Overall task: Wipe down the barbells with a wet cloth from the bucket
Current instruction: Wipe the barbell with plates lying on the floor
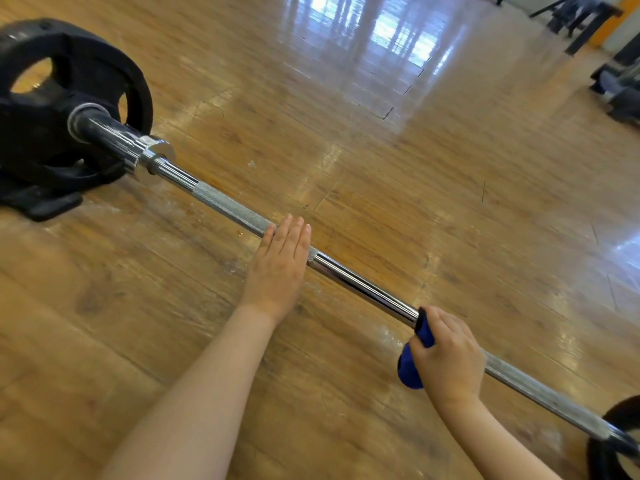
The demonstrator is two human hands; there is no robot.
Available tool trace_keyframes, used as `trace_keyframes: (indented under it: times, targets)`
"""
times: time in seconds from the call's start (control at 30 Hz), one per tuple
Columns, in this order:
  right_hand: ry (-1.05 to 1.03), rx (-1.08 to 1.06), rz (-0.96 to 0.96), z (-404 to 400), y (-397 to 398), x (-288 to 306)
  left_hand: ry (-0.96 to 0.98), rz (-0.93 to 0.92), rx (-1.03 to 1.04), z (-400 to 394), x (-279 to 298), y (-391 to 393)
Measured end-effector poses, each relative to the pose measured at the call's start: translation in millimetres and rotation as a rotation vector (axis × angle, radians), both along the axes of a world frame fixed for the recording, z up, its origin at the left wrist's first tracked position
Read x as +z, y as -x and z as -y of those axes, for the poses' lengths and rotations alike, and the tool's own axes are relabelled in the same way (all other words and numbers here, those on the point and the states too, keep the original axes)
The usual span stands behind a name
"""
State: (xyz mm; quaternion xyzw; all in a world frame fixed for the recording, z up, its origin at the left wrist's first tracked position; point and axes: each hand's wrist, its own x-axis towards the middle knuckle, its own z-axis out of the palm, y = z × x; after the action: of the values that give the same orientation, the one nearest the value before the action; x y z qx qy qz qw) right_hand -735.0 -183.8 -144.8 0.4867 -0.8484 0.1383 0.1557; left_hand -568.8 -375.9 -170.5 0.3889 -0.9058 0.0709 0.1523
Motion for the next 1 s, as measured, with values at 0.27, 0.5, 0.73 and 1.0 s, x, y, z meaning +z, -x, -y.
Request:
trace_keyframes:
  times: [0.27,0.5,0.73,1.0]
  targets:
    - [0.029,0.207,0.025,105.5,-61.3,1.1,-0.008,-0.082,-0.018,-1.0,0.3,2.8]
    - [-0.031,0.209,-0.060,133.3,-77.4,-1.0,-0.028,-0.101,-0.035,-1.6,2.3,2.0]
    - [-0.034,0.200,-0.085,43.0,-14.8,2.7,-0.098,0.016,-0.001,-8.6,10.6,-0.5]
    - [-0.113,0.059,-0.058,-37.5,25.9,7.3,-0.119,0.017,-0.009,-10.8,18.3,-1.2]
